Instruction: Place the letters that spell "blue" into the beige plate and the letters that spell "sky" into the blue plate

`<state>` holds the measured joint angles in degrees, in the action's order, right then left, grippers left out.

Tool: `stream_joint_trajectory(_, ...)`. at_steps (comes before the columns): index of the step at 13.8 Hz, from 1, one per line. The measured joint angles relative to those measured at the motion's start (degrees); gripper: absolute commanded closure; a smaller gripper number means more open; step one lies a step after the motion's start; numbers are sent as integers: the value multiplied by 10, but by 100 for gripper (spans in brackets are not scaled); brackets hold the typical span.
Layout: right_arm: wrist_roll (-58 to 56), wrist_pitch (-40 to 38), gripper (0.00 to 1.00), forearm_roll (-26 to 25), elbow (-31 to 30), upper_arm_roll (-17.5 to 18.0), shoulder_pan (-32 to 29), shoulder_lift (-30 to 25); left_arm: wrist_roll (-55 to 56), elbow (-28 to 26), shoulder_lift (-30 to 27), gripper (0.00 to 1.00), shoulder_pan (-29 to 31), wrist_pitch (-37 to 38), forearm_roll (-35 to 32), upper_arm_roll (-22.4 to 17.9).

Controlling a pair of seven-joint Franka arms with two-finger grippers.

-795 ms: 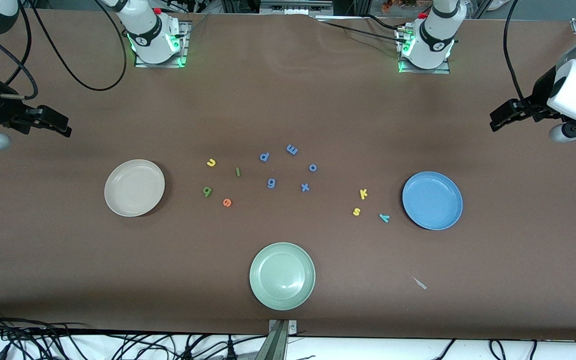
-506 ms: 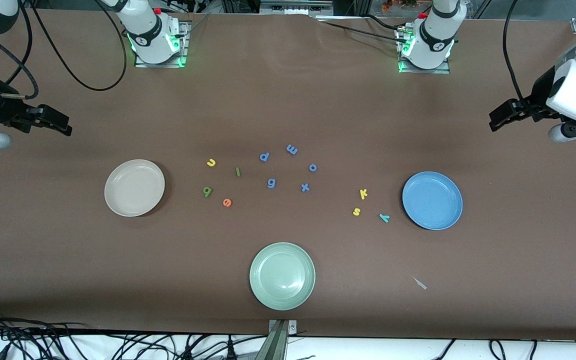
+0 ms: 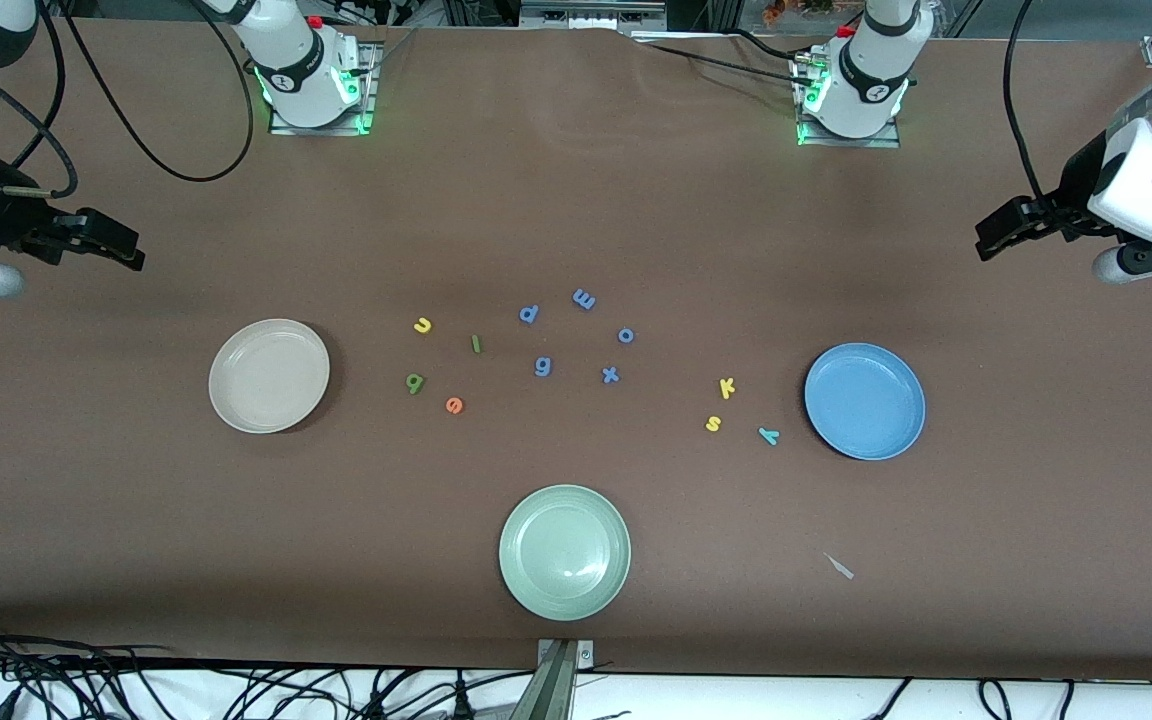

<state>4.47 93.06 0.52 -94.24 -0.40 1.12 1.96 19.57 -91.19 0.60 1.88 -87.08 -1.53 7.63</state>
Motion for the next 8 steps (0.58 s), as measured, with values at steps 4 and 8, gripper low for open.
stream_joint_trajectory(4, 0, 0, 0, 0, 0, 0, 0, 0, 1, 1, 0, 0, 0, 0, 0, 12)
stream_joint_trajectory(8, 0, 0, 0, 0, 0, 0, 0, 0, 2, 1, 0, 0, -2, 1, 0, 18)
